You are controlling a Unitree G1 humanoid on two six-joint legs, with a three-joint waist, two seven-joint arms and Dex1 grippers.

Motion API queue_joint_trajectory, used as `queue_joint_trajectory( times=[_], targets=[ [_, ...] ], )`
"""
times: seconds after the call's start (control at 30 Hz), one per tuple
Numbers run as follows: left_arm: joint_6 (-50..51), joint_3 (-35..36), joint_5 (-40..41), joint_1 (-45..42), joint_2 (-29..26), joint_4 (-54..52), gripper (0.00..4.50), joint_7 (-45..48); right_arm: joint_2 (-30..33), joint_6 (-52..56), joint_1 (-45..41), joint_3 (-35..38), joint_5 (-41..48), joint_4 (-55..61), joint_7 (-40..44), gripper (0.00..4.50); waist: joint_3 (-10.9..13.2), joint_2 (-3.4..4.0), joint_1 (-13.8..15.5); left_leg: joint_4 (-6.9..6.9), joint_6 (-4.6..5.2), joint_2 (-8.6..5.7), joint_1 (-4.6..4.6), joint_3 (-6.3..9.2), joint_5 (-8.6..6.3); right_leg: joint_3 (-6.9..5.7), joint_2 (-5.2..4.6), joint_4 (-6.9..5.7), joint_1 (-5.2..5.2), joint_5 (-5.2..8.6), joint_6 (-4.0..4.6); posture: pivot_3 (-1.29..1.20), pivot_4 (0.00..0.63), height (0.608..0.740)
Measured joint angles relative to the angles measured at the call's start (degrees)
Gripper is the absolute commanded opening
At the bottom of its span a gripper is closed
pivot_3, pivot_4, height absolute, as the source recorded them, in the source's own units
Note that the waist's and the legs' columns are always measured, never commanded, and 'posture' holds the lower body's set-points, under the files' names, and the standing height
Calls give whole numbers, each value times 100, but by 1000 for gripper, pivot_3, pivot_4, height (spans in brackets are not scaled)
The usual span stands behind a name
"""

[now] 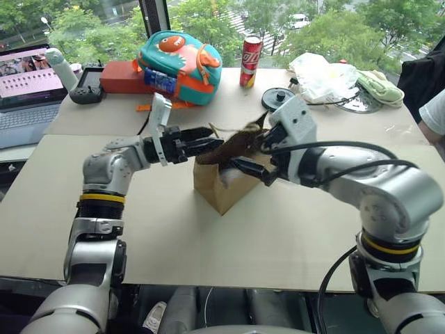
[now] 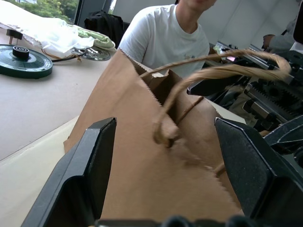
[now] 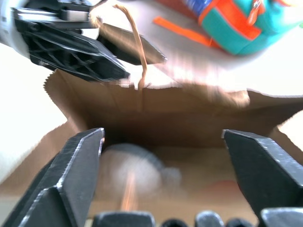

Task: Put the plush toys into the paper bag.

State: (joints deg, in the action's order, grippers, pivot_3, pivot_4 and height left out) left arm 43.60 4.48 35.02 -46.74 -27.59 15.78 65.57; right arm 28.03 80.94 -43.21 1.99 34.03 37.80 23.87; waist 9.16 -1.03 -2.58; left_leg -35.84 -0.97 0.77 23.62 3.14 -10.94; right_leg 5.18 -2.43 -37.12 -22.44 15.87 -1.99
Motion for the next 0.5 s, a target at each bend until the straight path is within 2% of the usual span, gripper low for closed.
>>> queue_joint_trajectory(
  times=[0.13, 0.23, 0.33, 0.5],
  targets=[
    [822, 425, 580, 5, -451, -605, 3338, -113, 525, -1, -43, 692, 711, 385, 662, 4425, 0, 0, -1, 3, 3, 2, -2, 1, -2, -3, -1, 1, 4, 0, 0, 0, 150, 739],
    [1247, 697, 869, 88, -641, -847, 3338, -280, 664, 4, -39, 1102, 1197, 459, 897, 3657, 0, 0, -1, 3, 3, 3, -11, -2, -2, -1, -1, 3, 7, 0, 0, 0, 150, 739],
    [1508, 811, 1034, 404, -804, -1071, 3338, -408, 781, 36, -39, 1415, 1529, 459, 958, 2668, 0, 0, -14, 4, 3, 7, -23, -8, -2, 2, 0, 1, 10, 1, 0, 0, 150, 739],
    [1144, 718, 792, 1544, -1044, -1534, 3338, -424, 948, 63, 352, 2112, 2357, 469, 978, 946, 0, 0, 5, 14, 2, 7, -30, -14, -2, 7, -4, 5, 15, 2, 3, 0, 150, 739]
  ],
)
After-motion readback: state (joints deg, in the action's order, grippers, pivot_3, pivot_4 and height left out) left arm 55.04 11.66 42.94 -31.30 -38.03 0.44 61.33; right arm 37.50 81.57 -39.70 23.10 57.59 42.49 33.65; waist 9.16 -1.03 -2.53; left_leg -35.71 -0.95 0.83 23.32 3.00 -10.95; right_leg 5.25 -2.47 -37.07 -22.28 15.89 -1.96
